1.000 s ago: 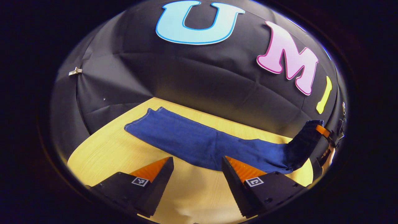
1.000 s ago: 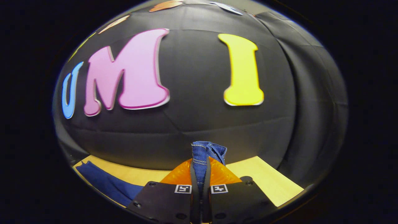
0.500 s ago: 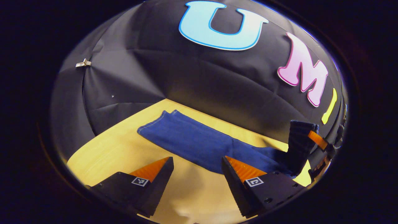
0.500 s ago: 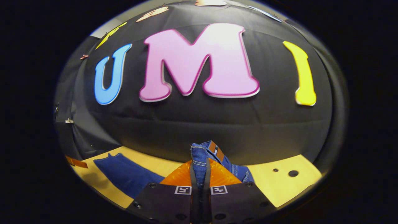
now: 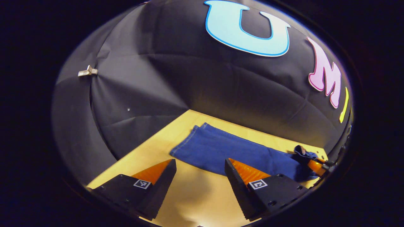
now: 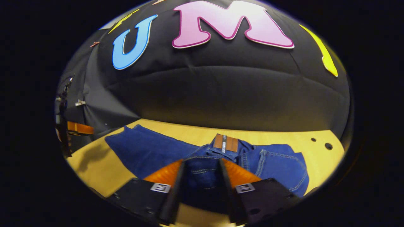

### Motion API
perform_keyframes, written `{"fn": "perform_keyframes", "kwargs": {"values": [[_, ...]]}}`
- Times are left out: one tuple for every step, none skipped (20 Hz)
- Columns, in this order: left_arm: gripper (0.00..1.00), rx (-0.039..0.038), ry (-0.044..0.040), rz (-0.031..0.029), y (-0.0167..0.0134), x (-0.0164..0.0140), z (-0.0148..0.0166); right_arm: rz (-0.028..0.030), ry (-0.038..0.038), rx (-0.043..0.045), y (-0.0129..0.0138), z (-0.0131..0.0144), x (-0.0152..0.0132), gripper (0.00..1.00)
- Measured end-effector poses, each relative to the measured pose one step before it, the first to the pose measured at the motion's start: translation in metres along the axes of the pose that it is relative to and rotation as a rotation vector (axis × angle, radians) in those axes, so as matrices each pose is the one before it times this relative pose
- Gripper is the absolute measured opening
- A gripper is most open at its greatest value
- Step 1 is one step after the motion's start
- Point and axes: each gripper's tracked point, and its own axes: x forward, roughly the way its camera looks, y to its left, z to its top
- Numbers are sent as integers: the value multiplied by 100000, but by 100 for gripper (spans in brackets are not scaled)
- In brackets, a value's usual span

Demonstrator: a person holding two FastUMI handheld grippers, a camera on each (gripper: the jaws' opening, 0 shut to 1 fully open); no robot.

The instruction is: Grasp the waist and the cuffs of the jeans and fold them to make the two legs overlap; first hold the waist and fold one-third of the jeans toward the cuffs, then hold the cuffs and fold the remaining one-third in the same direction to finish folding.

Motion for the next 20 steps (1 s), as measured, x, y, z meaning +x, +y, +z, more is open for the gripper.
{"fn": "perform_keyframes", "kwargs": {"values": [[97, 1932, 254, -466, 518, 879, 267, -454, -318, -557, 66, 210, -263, 83], [97, 321, 554, -153, 507, 991, 340, -2124, 220, -2138, -168, 367, -745, 90], [97, -1243, 556, -766, 375, 1057, 168, -596, 974, -1533, -255, -72, -465, 98], [96, -2826, -23, -588, 346, 981, 346, -955, 1679, -316, -183, -464, -517, 98], [96, -2826, 853, -373, 470, 1215, 13, -1159, 585, 548, -489, -252, -609, 98], [96, -2073, 1903, -237, 754, 1167, -152, -1234, 592, 683, -594, -159, -561, 99], [96, -823, 2914, -16, 879, 1192, -249, -1344, 297, 665, -703, -127, -789, 98], [96, 802, 2164, 753, 772, 1327, -354, -1515, 280, 1094, -790, -189, -799, 98], [97, 3154, 1860, 939, 699, 911, -291, -1683, 804, 1919, -929, -483, -590, 98], [97, 4323, 1862, 1596, 755, 818, -126, -2005, 527, 1705, -1222, -428, -440, 98], [97, 4300, 1697, -31, 26, 676, -381, -2233, 1417, 892, -1230, -557, -447, 98], [92, 4054, 1869, -1343, -663, 563, -363, -2694, 1150, 90, -1499, -585, -419, 97], [97, 3295, 3036, -2024, -635, 246, -563, -1776, 1354, 177, -1197, -522, -200, 98], [96, 1981, 5686, -1521, -671, 608, -1262, -1763, 1639, 220, -979, -602, -167, 98], [96, 4037, -1465, 3499, 713, -146, 580, -750, 1606, 652, -655, -377, -289, 98], [98, -235, 300, -1372, -215, 463, 38, 31, 1097, 1253, -287, -407, -222, 98], [99, -713, 704, 448, -351, -372, 22, -20, 331, 942, -107, -142, -236, 98], [91, -1561, 1495, -1064, -186, -232, 170, -205, -380, 77, -6, 71, -147, 98], [98, 202, 1506, -569, -259, -55, -94, -127, -354, -733, 53, 24, -176, 98], [92, 2464, 2949, -437, -96, 126, -318, -250, -223, -1229, 67, -92, -122, 99]]}}
